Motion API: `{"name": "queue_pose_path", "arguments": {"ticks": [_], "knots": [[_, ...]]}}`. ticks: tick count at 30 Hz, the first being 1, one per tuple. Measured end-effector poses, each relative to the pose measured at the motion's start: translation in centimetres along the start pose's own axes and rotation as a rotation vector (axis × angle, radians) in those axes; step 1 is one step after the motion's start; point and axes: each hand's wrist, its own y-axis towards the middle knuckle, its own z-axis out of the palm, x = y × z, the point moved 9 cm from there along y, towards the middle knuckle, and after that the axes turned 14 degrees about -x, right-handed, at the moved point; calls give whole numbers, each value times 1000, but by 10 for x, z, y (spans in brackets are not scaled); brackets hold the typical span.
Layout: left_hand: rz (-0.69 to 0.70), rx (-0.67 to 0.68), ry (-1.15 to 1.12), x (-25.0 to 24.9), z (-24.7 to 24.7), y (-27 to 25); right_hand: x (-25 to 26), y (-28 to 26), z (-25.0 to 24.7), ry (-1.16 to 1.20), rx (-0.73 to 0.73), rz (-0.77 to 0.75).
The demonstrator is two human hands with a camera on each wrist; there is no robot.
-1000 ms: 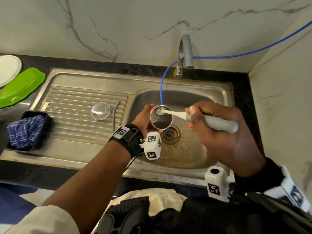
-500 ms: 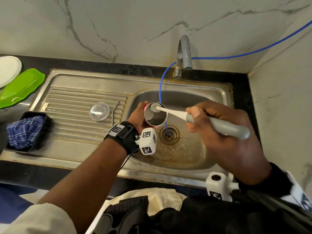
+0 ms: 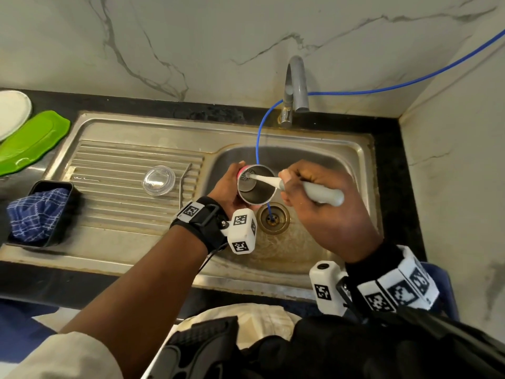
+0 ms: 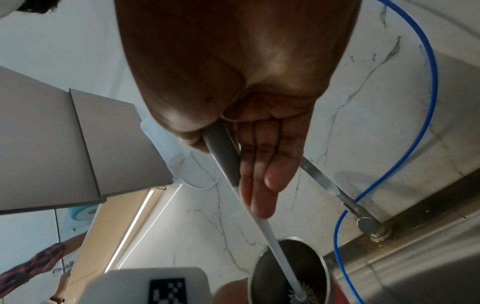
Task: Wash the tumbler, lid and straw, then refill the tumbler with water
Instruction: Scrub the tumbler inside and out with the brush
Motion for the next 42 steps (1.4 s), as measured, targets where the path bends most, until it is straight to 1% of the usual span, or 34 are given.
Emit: {"name": "queue_pose_path", "arguments": {"ticks": [2, 5, 7, 10, 12, 16, 19, 21, 25, 30, 33, 35, 36, 38, 39, 42], "knots": [[0, 6, -33, -3, 1, -1, 8, -3, -6, -18, 6, -11], [10, -26, -82, -7, -6, 2, 28, -9, -19, 24, -11, 0], [21, -46, -91, -9, -12, 3, 42, -15, -25, 61, 18, 4], [14, -54, -90, -6, -15, 5, 50, -19, -22, 43, 78, -15], [19, -47, -83, -4, -13, 5, 42, -16, -13, 23, 72, -15], [30, -13, -39, 4, -8, 8, 4, -3, 8, 20, 52, 27], [42, 4, -8, 0, -11, 8, -6, 2, 17, 26, 42, 30], [60, 3, -22, -6, -13, 6, -1, 0, 19, 6, 58, 11], [90, -52, -63, -19, -19, 6, 26, -8, 8, -13, 90, -50], [86, -69, -98, -25, -21, 5, 48, -18, -4, 10, 154, -51], [114, -61, -57, -22, -14, -5, 42, -18, 7, -29, 192, -30], [136, -41, 0, -20, -5, -11, 32, -13, 15, -78, 183, -35], [147, -10, 10, -19, 0, -14, 28, -10, 18, -99, 176, -41], [133, 45, 0, -17, 7, -23, 20, -7, 22, -121, 163, -47], [119, 55, -14, -16, 6, -20, 18, -7, 23, -125, 164, -48], [86, 18, -112, -17, -5, -12, 22, -8, 23, -112, 190, -47]]}}
